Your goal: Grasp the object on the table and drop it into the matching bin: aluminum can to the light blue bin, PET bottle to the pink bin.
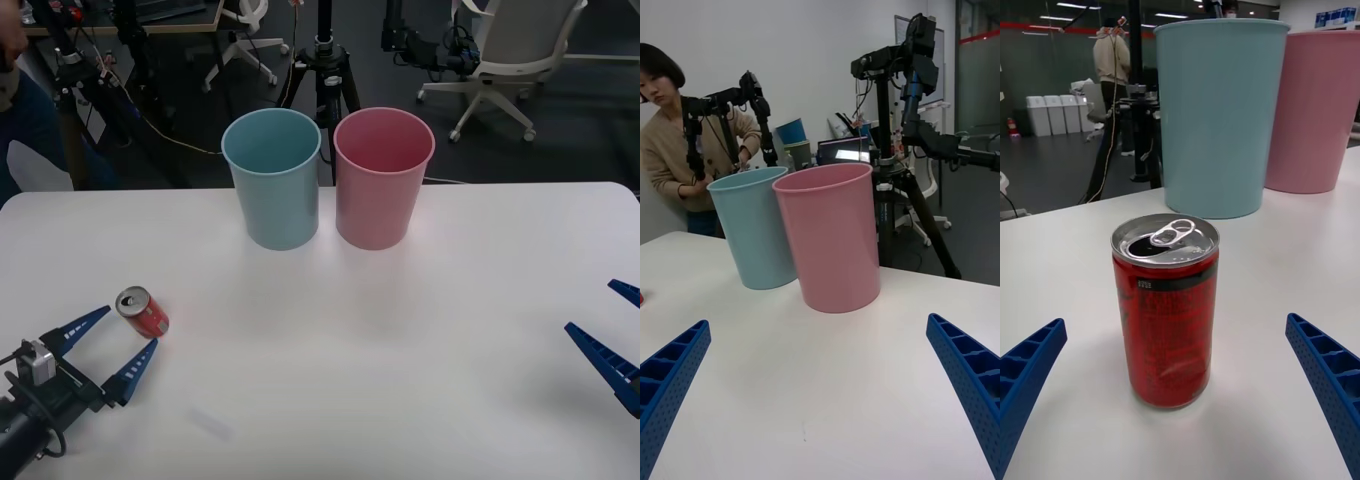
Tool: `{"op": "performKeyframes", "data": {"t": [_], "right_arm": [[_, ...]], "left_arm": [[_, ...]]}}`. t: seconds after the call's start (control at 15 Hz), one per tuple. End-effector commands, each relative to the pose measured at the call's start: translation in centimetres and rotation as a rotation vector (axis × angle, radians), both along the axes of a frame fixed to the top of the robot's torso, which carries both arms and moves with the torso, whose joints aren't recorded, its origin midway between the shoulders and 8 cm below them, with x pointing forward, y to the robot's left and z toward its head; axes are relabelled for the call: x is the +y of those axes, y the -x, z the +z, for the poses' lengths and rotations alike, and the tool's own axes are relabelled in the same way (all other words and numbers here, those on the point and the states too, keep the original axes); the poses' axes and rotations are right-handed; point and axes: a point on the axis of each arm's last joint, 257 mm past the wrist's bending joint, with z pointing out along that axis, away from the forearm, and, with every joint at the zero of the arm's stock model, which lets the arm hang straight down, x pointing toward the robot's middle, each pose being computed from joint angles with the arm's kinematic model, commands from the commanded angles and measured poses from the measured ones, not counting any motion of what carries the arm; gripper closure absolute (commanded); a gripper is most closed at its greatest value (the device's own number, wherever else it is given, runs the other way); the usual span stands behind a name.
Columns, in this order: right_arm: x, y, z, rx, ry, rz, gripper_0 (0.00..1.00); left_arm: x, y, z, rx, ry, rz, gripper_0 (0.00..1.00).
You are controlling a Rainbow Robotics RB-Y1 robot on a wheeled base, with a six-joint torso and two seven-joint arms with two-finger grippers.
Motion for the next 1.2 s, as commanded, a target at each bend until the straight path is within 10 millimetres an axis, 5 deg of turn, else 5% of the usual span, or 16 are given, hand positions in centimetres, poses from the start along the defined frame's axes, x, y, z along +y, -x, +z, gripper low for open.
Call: {"op": "performKeyframes", "data": {"t": [0.07,0.8,0.93,1.0,1.2], "right_arm": [[0.0,0.0,0.0,0.0,0.0,0.0,0.0],[0.0,0.0,0.0,0.0,0.0,0.0,0.0],[0.0,0.0,0.0,0.0,0.0,0.0,0.0],[0.0,0.0,0.0,0.0,0.0,0.0,0.0],[0.0,0.0,0.0,0.0,0.0,0.0,0.0]], "left_arm": [[-0.6,-1.5,0.3,-0.005,-0.003,0.01,0.0],[-2.1,-5.2,0.3,0.018,0.008,0.053,0.0],[-2.2,-5.3,0.3,0.024,0.018,0.052,0.75],[-2.2,-5.2,0.3,0.028,0.023,0.052,0.93],[-2.3,-5.2,0.2,0.039,0.04,0.049,1.0]]}}
